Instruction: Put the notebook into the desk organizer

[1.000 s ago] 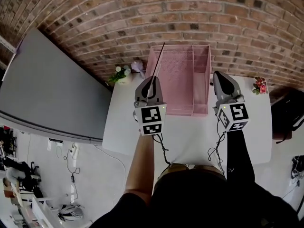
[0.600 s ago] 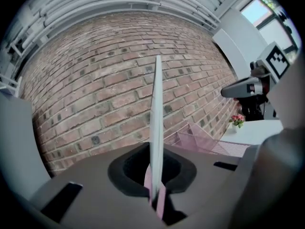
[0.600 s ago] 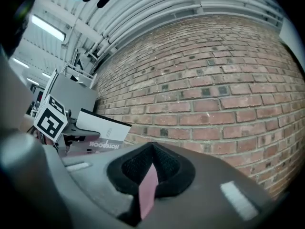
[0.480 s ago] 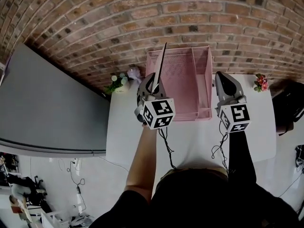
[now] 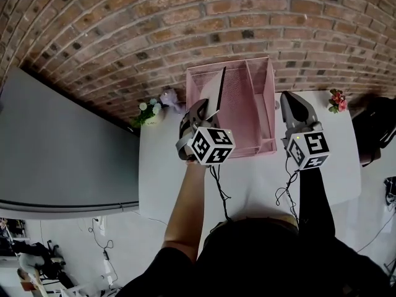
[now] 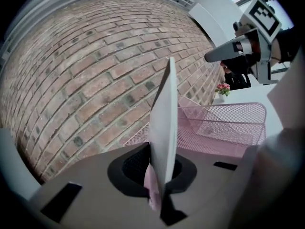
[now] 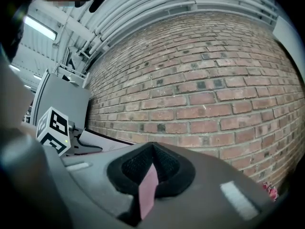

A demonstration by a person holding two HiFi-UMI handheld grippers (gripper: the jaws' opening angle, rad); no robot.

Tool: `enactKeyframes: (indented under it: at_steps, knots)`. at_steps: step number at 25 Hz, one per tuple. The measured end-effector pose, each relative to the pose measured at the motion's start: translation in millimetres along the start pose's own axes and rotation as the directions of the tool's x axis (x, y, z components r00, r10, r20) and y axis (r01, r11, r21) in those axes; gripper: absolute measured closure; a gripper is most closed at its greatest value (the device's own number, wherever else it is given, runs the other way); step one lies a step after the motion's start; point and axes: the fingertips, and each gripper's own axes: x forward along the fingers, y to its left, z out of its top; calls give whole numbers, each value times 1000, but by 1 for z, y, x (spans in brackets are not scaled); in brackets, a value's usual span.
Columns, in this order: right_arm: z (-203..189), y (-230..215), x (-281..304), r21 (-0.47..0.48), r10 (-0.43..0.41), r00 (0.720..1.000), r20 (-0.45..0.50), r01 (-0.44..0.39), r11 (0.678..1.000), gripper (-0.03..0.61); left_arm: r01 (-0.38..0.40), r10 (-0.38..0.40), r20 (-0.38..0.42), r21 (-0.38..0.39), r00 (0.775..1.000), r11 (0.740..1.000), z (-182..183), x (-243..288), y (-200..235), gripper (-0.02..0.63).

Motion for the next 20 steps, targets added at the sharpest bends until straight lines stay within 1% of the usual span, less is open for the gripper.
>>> enactKeyframes:
  at_steps: [2, 4, 7, 11, 14, 20]
  knots:
    - [0, 2, 0, -12, -3, 1000, -7, 3, 1000, 578, 29, -29, -1, 16, 1000, 999, 1, 1, -6, 592]
    - [0, 3, -1, -24, -5, 1000, -11, 5, 1000, 578, 60, -60, 0, 14, 998, 998, 0, 1, -11, 578]
    - [-1, 2, -2, -33, -12, 1000, -17, 11, 999, 578, 113, -113, 1, -15, 994, 993, -2, 2, -20, 549]
    - [2, 1, -3, -43, -20, 1000, -17, 19, 999, 578, 211, -213, -21, -60, 977, 976, -11, 2, -38, 543]
    - [1, 3, -4, -51, -24, 999, -21, 23, 998, 578, 226, -228, -26, -65, 973, 972, -13, 2, -42, 531]
    - [1, 1, -7, -48, -33, 999, -20, 32, 998, 578, 240, -243, -24, -72, 970, 968, -10, 4, -46, 465]
